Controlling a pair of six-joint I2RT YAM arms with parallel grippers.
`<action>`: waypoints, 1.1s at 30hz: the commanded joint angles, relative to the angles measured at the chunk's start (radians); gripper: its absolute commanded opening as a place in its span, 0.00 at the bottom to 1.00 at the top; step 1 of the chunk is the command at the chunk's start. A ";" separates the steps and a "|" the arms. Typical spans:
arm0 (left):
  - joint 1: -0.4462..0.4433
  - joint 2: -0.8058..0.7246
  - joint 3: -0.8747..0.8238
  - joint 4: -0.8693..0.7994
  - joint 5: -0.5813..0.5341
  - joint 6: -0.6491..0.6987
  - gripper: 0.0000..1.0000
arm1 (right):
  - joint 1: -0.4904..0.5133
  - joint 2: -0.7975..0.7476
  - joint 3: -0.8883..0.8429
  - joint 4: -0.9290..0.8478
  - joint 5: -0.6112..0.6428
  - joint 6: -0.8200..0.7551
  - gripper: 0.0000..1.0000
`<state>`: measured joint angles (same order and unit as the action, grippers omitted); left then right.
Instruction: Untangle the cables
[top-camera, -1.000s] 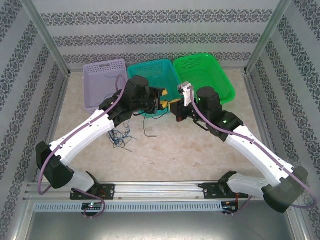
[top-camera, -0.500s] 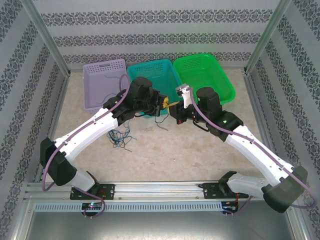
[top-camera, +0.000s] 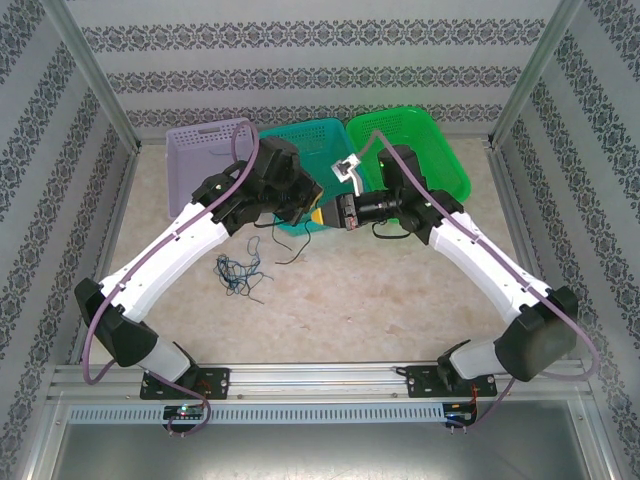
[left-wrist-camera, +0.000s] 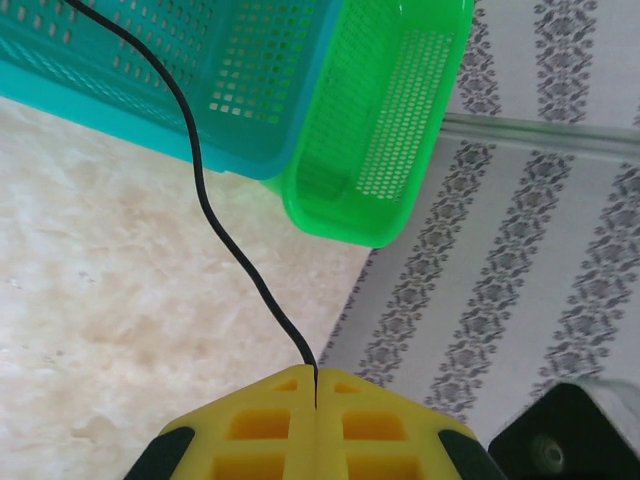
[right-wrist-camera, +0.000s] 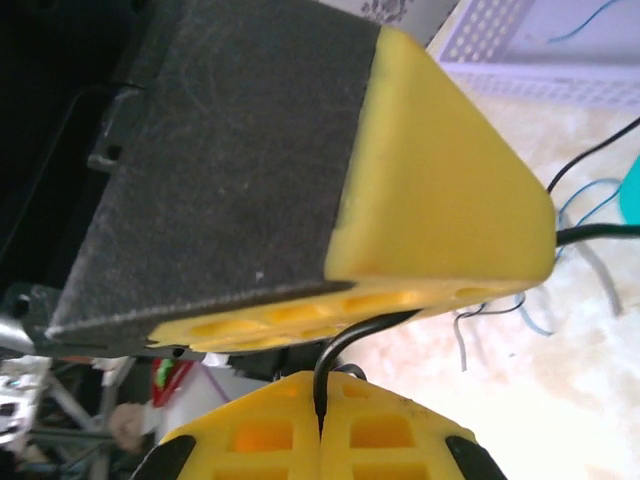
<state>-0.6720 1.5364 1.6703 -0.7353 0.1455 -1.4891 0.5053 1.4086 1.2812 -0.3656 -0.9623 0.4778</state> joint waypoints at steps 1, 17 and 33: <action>0.008 -0.010 0.058 -0.014 -0.024 0.138 0.00 | 0.005 -0.008 0.040 -0.040 -0.132 0.047 0.10; 0.017 0.014 0.154 -0.047 -0.006 0.210 0.00 | -0.043 -0.270 -0.168 0.195 0.239 0.146 0.39; 0.023 0.060 0.235 -0.058 0.006 0.191 0.00 | 0.248 -0.332 -0.491 0.690 0.681 -0.068 0.53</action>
<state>-0.6590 1.5810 1.8725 -0.7635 0.1497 -1.2942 0.7380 1.0397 0.7658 0.1658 -0.3439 0.4404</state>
